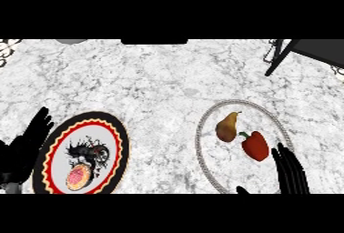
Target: Pick the bell pepper from the placemat and place it in the tiered shelf
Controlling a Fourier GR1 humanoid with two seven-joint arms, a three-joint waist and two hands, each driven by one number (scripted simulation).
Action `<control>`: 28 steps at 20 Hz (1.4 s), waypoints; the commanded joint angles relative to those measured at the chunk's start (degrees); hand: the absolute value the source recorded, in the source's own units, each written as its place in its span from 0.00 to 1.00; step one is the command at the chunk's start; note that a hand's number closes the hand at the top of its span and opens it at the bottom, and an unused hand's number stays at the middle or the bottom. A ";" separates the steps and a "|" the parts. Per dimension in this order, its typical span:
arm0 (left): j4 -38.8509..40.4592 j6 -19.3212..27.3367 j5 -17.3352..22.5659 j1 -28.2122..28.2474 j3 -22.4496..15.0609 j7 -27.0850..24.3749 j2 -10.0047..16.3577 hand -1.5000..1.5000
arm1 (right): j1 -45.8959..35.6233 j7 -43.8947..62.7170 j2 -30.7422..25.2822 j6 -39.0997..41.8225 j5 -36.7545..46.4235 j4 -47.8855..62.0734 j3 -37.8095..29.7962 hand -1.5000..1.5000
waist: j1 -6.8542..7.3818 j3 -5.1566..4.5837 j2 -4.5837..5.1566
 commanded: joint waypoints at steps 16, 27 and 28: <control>4.70 -4.37 -0.86 -3.78 2.81 -0.01 0.68 0.50 | -12.61 31.69 5.71 55.59 38.43 -10.71 4.57 0.00 | 1.12 0.35 0.23; 6.33 -6.08 -3.35 -6.91 6.90 2.16 -1.49 0.50 | -18.77 28.15 2.61 51.15 32.32 -1.27 -5.32 0.00 | 0.67 0.38 0.19; 3.95 -6.13 -5.45 -1.25 5.70 -1.74 -4.10 0.50 | -17.58 28.76 1.91 53.13 32.79 -3.81 -4.75 0.00 | 0.81 0.38 0.12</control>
